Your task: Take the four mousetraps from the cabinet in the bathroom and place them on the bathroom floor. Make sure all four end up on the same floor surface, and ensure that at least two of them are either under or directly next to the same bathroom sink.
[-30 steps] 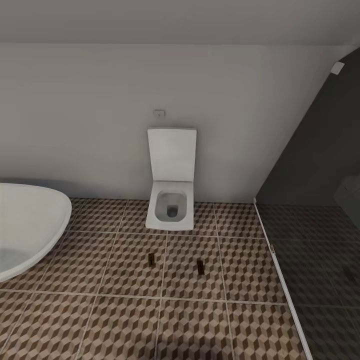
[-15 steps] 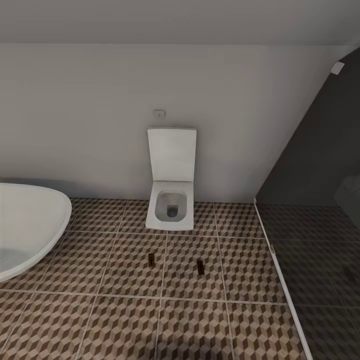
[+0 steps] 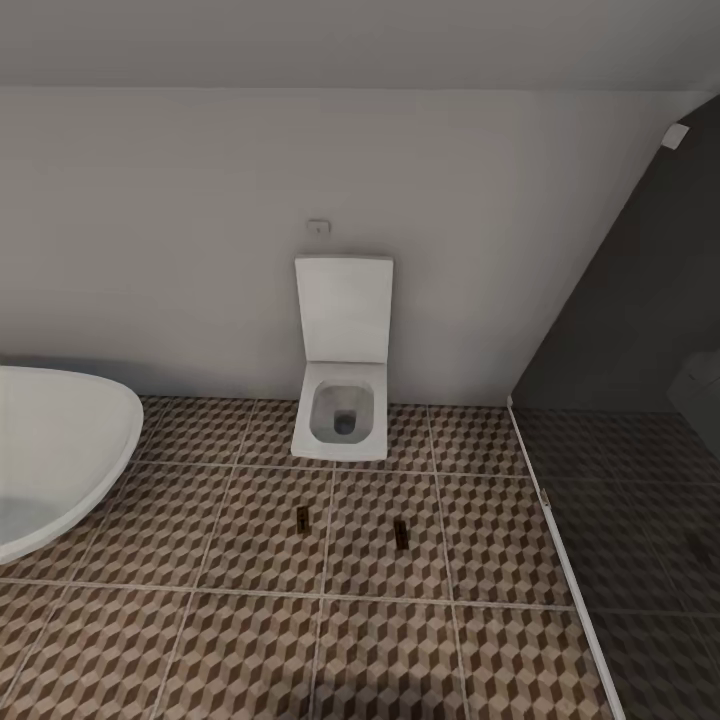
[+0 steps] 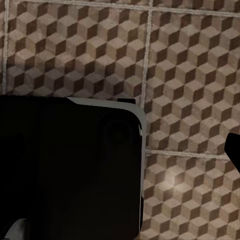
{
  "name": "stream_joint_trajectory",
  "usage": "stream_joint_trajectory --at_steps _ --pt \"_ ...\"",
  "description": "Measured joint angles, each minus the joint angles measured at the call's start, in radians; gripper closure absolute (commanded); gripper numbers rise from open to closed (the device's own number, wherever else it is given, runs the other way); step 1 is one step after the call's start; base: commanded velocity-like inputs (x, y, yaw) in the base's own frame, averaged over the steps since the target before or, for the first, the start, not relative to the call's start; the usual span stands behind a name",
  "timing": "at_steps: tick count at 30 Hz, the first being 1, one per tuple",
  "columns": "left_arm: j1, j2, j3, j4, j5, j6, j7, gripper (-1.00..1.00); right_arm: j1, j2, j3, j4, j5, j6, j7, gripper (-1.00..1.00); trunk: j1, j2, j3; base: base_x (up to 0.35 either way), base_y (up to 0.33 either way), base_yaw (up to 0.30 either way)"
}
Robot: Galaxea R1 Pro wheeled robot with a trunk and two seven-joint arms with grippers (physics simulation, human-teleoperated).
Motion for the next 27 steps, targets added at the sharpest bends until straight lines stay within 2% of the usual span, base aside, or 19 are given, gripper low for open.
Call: stream_joint_trajectory --at_steps 27 --pt "0.000 0.000 0.000 0.000 0.000 0.000 0.000 -1.00 0.000 0.000 0.000 0.000 0.000 0.000 0.000 -1.00 0.000 0.000 0.000 0.000 0.000 0.000"
